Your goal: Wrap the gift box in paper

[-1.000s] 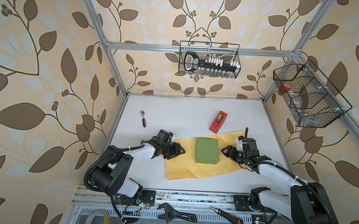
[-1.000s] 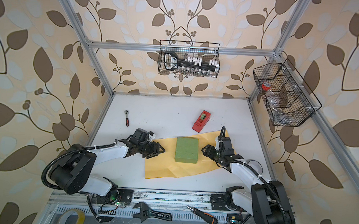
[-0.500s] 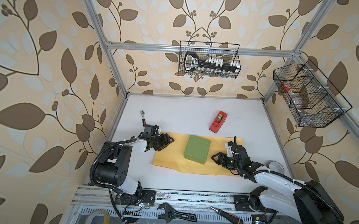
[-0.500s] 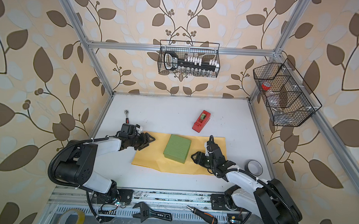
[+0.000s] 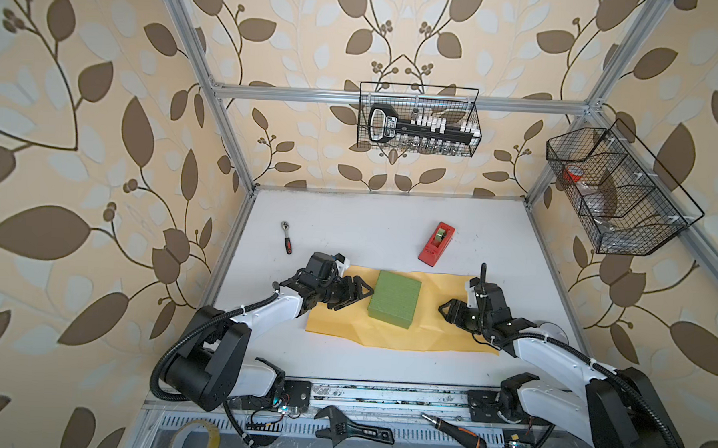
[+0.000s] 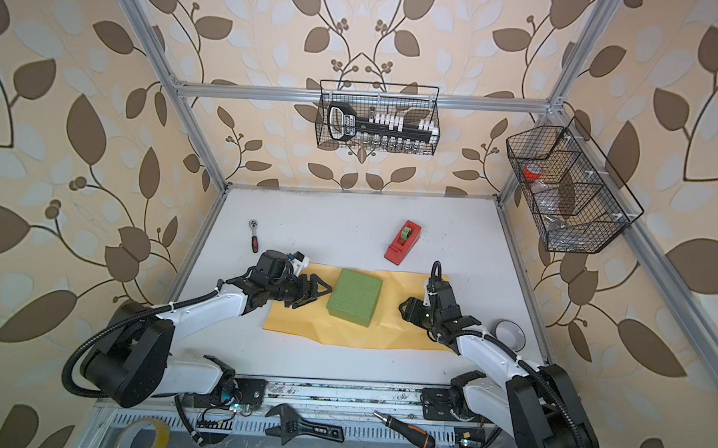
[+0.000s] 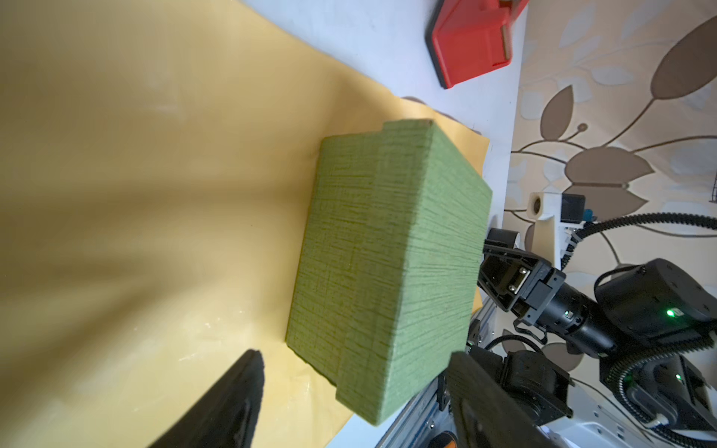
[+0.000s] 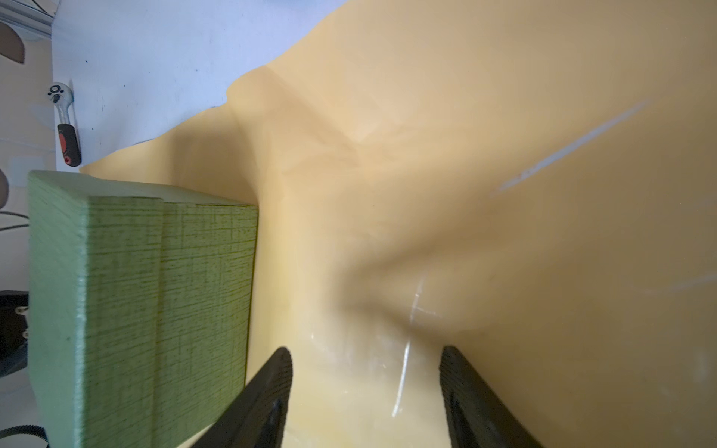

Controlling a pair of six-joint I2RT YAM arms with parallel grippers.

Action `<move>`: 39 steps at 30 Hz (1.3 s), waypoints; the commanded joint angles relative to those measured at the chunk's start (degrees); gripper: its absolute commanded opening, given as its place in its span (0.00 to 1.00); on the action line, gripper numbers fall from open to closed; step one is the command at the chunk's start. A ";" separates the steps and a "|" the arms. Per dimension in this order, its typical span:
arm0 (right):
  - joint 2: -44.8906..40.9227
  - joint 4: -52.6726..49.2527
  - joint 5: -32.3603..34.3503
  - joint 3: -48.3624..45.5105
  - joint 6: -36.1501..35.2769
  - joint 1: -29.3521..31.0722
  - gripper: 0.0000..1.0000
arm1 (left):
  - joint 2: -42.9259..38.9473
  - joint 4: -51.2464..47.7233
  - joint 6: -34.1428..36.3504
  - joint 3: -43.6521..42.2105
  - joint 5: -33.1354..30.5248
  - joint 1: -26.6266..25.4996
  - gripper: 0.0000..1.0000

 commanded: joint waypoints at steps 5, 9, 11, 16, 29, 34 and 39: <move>2.32 0.48 -1.66 -1.70 -0.38 -0.16 0.61 | 1.32 7.87 -5.29 0.14 9.24 -5.65 0.78; 0.66 -1.36 -0.61 -1.36 -1.08 -0.75 0.61 | 0.76 8.32 -6.01 -0.61 10.45 -6.11 0.78; -0.43 -2.13 0.10 -1.19 -1.27 -0.99 0.61 | 0.87 9.43 -6.67 -1.02 11.03 -6.11 0.78; -1.49 -4.00 0.15 0.13 -2.26 -1.42 0.63 | 1.06 5.60 -4.38 -0.14 8.14 -6.11 0.78; -0.22 -5.16 1.02 2.08 -4.46 -2.20 0.65 | 0.37 5.24 -5.47 -0.25 7.41 -8.74 0.77; -2.87 -8.28 1.51 4.98 -5.87 -2.56 0.66 | -3.30 -4.30 -0.76 2.01 -0.72 -7.97 0.79; -5.24 -10.78 0.86 7.74 -8.18 -2.53 0.72 | -9.06 -9.89 1.34 2.84 -9.12 -3.58 0.80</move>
